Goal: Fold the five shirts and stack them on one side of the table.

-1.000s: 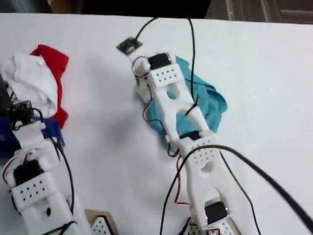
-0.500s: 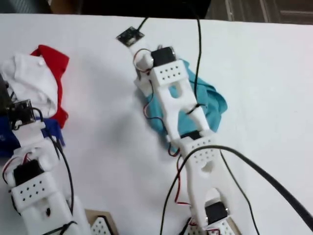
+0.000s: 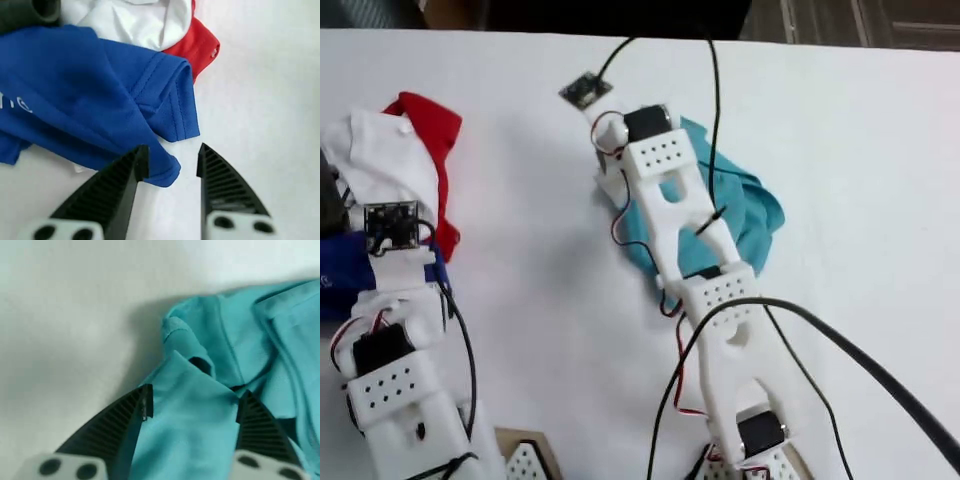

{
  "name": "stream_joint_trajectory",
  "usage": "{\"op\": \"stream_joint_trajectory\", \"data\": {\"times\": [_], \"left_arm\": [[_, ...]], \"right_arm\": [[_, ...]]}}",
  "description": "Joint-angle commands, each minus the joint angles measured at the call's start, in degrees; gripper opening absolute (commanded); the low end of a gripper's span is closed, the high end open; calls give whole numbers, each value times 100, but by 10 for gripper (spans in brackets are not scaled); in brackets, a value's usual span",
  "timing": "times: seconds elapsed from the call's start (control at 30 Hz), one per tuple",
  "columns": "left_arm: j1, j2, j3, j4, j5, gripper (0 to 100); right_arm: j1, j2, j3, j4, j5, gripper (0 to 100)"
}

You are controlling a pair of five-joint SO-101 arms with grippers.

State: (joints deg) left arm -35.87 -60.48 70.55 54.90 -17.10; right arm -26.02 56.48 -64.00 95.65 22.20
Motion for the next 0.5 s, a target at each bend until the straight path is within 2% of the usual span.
{"op": "stream_joint_trajectory", "data": {"times": [0.0, 0.17, 0.23, 0.37, 0.47], "left_arm": [[35, -105, -154, -97, -167, 181], [35, -105, -145, -97, -132, 181], [44, -105, -127, -123, -132, 181], [44, -105, -119, -123, -132, 181], [44, -105, -110, -114, -132, 181]], "right_arm": [[-66, 57, -246, -110, -26, 279], [-31, 84, -246, -224, -26, 265], [-31, 4, -246, -224, -35, 205], [-31, -277, -246, -224, -70, 20], [-31, -426, -246, -207, -70, 29]]}}
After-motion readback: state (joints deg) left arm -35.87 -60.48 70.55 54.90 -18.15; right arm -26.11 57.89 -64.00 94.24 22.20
